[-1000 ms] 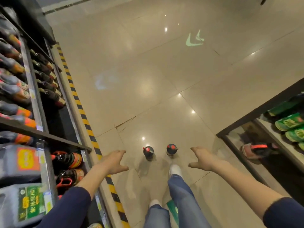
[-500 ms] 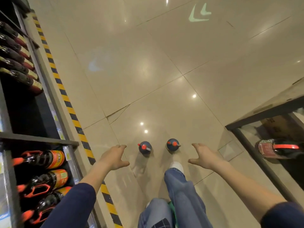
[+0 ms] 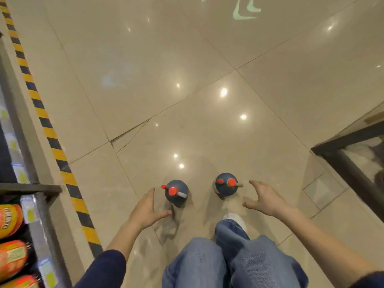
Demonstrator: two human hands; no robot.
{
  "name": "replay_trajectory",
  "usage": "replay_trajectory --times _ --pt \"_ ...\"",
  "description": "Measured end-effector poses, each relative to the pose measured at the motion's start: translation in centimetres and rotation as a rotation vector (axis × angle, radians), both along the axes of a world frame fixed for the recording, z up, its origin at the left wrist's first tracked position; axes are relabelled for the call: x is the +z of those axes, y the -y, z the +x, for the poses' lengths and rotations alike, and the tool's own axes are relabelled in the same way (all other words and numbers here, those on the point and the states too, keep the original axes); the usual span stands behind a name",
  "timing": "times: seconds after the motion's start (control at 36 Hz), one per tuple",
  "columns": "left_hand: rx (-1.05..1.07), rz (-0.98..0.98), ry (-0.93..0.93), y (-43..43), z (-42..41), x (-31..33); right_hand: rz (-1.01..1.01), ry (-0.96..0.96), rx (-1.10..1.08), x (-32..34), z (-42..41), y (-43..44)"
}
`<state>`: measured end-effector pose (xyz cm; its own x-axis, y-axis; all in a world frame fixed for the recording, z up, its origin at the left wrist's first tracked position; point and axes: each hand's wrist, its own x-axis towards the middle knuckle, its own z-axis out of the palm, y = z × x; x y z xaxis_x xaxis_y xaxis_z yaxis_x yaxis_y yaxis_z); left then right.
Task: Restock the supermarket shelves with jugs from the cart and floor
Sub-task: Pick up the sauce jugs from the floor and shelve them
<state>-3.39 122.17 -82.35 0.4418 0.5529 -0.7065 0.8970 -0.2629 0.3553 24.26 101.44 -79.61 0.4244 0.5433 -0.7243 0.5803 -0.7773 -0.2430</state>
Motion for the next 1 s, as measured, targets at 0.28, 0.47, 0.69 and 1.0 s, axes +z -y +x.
replay_trajectory --times 0.28,0.47,0.69,1.0 --pt "0.428 -0.06 0.329 1.6 1.7 -10.3 0.039 -0.029 -0.087 -9.2 -0.3 2.1" --pt "0.586 0.046 0.462 2.6 3.6 -13.4 0.115 -0.052 -0.137 -12.1 -0.8 2.8" --pt "0.609 0.203 0.5 2.6 4.2 -14.3 0.18 -0.062 -0.153 -13.7 -1.1 2.8" --pt "0.742 0.252 0.493 1.1 5.6 -13.7 0.455 -0.144 -0.438 -19.2 -1.8 1.4"
